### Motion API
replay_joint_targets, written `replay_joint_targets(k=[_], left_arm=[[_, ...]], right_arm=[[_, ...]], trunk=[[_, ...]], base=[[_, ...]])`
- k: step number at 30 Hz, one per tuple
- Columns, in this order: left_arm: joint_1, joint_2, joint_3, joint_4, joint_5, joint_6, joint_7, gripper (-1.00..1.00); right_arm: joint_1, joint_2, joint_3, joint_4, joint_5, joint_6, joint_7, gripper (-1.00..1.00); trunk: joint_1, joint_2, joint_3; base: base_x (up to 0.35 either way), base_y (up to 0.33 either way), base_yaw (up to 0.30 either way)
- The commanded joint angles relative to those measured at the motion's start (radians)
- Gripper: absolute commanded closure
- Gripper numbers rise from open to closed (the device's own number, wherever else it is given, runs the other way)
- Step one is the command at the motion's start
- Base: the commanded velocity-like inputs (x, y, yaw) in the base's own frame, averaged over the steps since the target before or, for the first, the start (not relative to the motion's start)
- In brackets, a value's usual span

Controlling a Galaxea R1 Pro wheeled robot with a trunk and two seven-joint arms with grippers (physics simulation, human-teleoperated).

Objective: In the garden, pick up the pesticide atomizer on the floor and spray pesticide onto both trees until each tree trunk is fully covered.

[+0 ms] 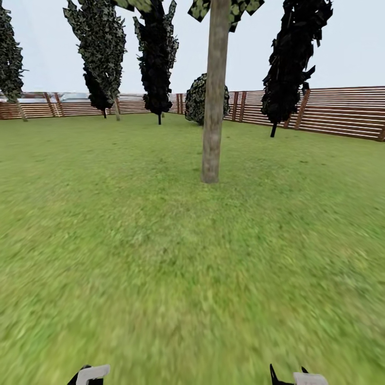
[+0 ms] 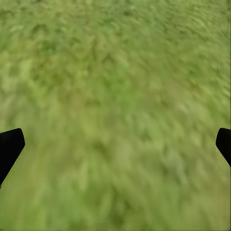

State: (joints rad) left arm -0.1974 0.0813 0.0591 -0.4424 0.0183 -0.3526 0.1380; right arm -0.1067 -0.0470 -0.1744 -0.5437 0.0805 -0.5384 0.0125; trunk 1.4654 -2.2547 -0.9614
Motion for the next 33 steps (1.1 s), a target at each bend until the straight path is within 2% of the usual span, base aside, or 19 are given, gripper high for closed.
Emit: replay_joint_targets(k=[1,33], left_arm=[[-0.001,0.0,0.0,0.001,0.002,-0.003,0.002,1.0],[-0.001,0.0,0.0,0.001,0.0,-0.003,0.002,1.0]], right_arm=[[-0.001,0.001,-0.005,0.001,0.008,-0.003,0.001,-1.0],[-0.001,0.001,-0.005,0.001,0.008,-0.003,0.001,-1.0]], trunk=[[0.0,0.0,-0.001],[0.0,0.0,-0.001]], base=[[0.338,0.0,0.0],[0.338,0.0,0.0]])
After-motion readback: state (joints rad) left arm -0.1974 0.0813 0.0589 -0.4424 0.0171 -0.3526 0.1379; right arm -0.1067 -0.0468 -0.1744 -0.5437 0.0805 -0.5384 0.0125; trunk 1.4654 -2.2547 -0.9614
